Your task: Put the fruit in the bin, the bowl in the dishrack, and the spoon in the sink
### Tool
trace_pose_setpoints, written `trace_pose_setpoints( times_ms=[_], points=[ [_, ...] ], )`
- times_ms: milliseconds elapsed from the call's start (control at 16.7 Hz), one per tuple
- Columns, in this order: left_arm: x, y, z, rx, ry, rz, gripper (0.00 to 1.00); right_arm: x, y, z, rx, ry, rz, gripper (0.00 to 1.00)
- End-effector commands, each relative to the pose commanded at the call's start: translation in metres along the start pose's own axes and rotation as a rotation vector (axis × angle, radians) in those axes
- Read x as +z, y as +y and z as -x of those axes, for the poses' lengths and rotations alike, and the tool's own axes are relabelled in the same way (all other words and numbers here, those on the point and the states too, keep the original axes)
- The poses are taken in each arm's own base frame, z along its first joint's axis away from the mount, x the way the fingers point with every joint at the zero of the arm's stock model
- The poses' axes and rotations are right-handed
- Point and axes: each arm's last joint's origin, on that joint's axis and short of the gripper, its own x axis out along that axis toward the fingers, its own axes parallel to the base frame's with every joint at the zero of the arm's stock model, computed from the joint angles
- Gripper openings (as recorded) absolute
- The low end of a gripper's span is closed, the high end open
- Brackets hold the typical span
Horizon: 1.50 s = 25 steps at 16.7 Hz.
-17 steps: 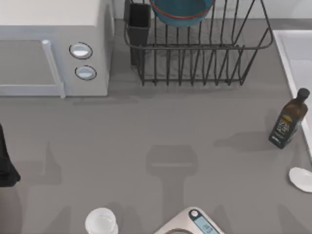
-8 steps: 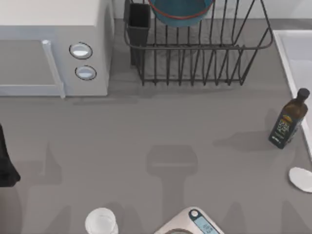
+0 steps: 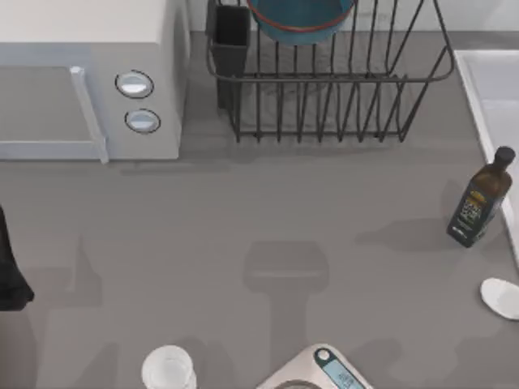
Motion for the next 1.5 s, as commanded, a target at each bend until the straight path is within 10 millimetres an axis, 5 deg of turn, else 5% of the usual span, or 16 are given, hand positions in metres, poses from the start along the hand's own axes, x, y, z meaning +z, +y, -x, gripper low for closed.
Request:
trace_pose_setpoints(
  times_ms=[600, 1080, 1500],
  points=[
    [0.000, 0.000, 0.000, 0.000, 0.000, 0.000, 1.00, 0.028, -0.036, -0.044, 0.489, 0.386, 0.395, 1.00],
    [0.000, 0.000, 0.000, 0.000, 0.000, 0.000, 1.00, 0.029, -0.036, -0.049, 0.503, 0.389, 0.409, 1.00],
    [0.000, 0.000, 0.000, 0.000, 0.000, 0.000, 1.00, 0.001, -0.014, -0.108, 0.495, 0.384, 0.408, 1.00]
  ],
)
